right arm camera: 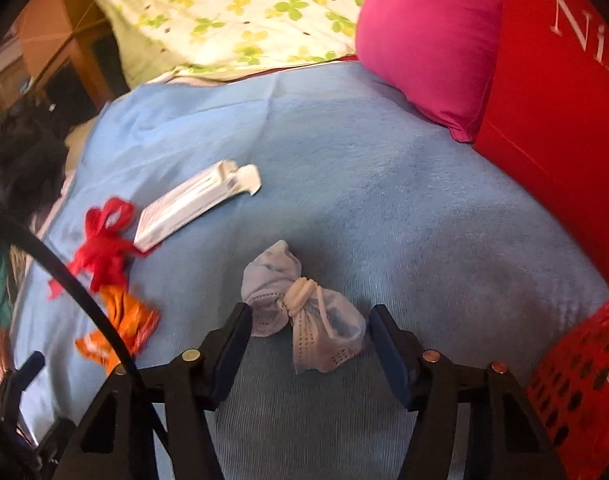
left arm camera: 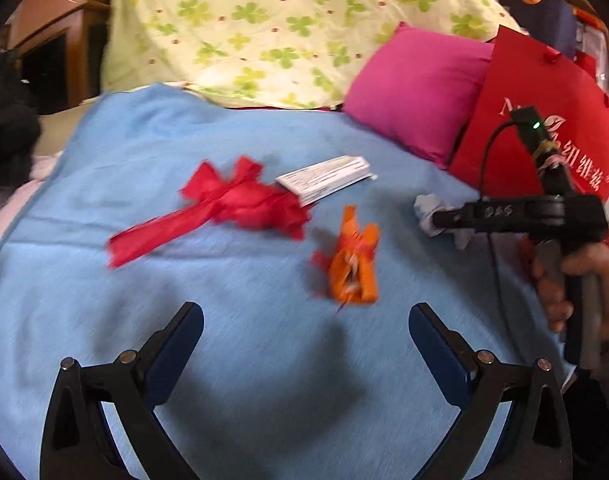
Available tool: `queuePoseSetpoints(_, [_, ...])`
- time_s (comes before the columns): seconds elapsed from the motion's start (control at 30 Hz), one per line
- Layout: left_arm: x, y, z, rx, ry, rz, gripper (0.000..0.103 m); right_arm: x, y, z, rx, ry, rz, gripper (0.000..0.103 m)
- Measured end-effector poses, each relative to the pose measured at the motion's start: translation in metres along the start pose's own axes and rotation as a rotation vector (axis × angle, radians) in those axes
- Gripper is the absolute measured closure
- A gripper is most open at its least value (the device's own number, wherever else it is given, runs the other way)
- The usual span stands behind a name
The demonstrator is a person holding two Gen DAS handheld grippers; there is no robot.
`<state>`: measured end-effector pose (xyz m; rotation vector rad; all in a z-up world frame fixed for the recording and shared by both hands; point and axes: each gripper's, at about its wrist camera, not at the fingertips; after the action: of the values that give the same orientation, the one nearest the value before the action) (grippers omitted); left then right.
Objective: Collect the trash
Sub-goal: 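Grasp the white lace cloth with the right tool while the left grasps the orange wrapper, then carry the lace cloth and orange wrapper over the red basket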
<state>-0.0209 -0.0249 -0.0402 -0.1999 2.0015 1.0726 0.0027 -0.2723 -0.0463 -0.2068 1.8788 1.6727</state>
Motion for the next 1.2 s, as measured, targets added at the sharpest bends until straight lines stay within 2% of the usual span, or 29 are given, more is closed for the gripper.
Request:
queuePoseSetpoints(0.1, [-0.008, -0.016, 0.000, 0.041, -0.011, 0.035, 0.009, -0.001, -0.011, 0.005, 0.007, 0.005, 0.036, 0.043])
queuePoseSetpoints(0.17, [-0.012, -0.029, -0.001, 0.060, -0.018, 0.072, 0.015, -0.002, -0.012, 0.011, 0.031, 0.021, 0.030, 0.045])
queuePoseSetpoints(0.2, [-0.014, -0.034, -0.001, 0.068, -0.018, 0.084, 0.021, -0.003, -0.011, 0.014, 0.024, 0.028, 0.024, 0.048])
queuePoseSetpoints(0.27, [-0.015, -0.042, 0.002, 0.084, -0.001, 0.109, 0.033, -0.004, -0.010, 0.016, 0.005, 0.022, 0.021, 0.062])
queuePoseSetpoints(0.33, [-0.016, -0.048, 0.005, 0.102, 0.019, 0.126, 0.050, -0.006, -0.011, 0.017, -0.015, 0.011, 0.021, 0.067])
queuePoseSetpoints(0.4, [-0.016, -0.048, 0.006, 0.105, 0.027, 0.123, 0.057, -0.006, -0.010, 0.020, -0.027, 0.015, 0.019, 0.072])
queuePoseSetpoints(0.47, [-0.016, -0.046, 0.008, 0.114, 0.036, 0.124, 0.070, -0.006, -0.008, 0.025, -0.038, 0.030, 0.013, 0.074])
queuePoseSetpoints(0.77, [-0.018, -0.029, 0.014, 0.104, 0.054, 0.096, 0.072, 0.007, 0.017, 0.043, -0.112, 0.082, -0.034, 0.075])
queuePoseSetpoints(1.03, [-0.022, -0.006, 0.018, 0.129, 0.073, 0.049, 0.073, 0.022, 0.032, 0.051, -0.117, 0.101, -0.054, 0.075])
queuePoseSetpoints(1.2, [-0.020, -0.010, 0.023, 0.122, 0.095, 0.090, 0.072, 0.025, 0.026, 0.054, -0.109, 0.104, -0.024, 0.075])
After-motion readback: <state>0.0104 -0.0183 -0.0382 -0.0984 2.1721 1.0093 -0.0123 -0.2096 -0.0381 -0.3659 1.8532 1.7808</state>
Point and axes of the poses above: each gripper's, at about its wrist camera, not at the fingertips, and y roughly against the way its jaws point, z to its left, x to its underside, and after that the axes turned 12 degrees about x, right-handed
